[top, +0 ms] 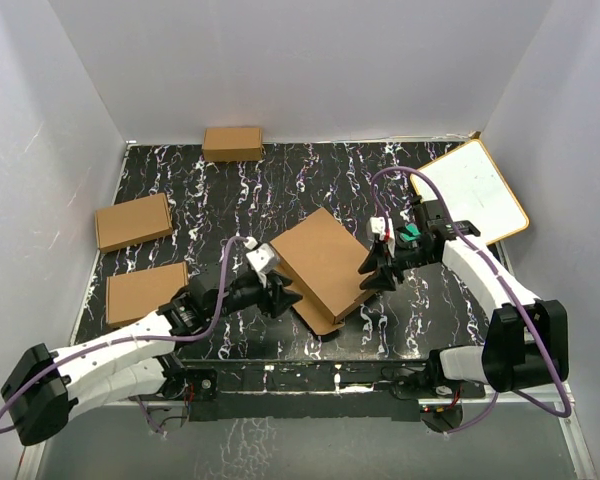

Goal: Fold the paper box

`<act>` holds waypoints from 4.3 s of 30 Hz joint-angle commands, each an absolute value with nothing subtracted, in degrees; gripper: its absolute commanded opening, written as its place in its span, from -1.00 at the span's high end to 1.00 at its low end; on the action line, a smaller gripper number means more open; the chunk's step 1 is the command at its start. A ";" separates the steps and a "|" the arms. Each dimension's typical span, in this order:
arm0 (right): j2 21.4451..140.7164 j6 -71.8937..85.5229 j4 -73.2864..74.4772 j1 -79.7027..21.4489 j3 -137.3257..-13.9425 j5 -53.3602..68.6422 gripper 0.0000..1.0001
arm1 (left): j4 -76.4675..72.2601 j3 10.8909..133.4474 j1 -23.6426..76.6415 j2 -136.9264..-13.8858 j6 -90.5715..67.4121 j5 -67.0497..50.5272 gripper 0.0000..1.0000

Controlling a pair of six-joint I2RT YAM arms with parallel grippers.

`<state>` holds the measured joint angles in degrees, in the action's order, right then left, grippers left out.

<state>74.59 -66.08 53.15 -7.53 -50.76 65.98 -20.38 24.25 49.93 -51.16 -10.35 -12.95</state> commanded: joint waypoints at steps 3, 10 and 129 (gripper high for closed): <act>71.61 -56.79 42.51 -3.76 -48.95 64.57 0.11 | -26.03 23.27 53.79 -56.93 -16.30 -7.38 0.34; 66.41 -32.41 18.56 1.79 -41.81 41.10 0.40 | -23.25 25.68 54.35 -65.60 -19.64 -0.72 0.70; 64.50 -35.08 14.82 -1.28 -38.09 62.22 -0.82 | -51.78 23.75 70.33 -86.99 -4.53 3.07 0.98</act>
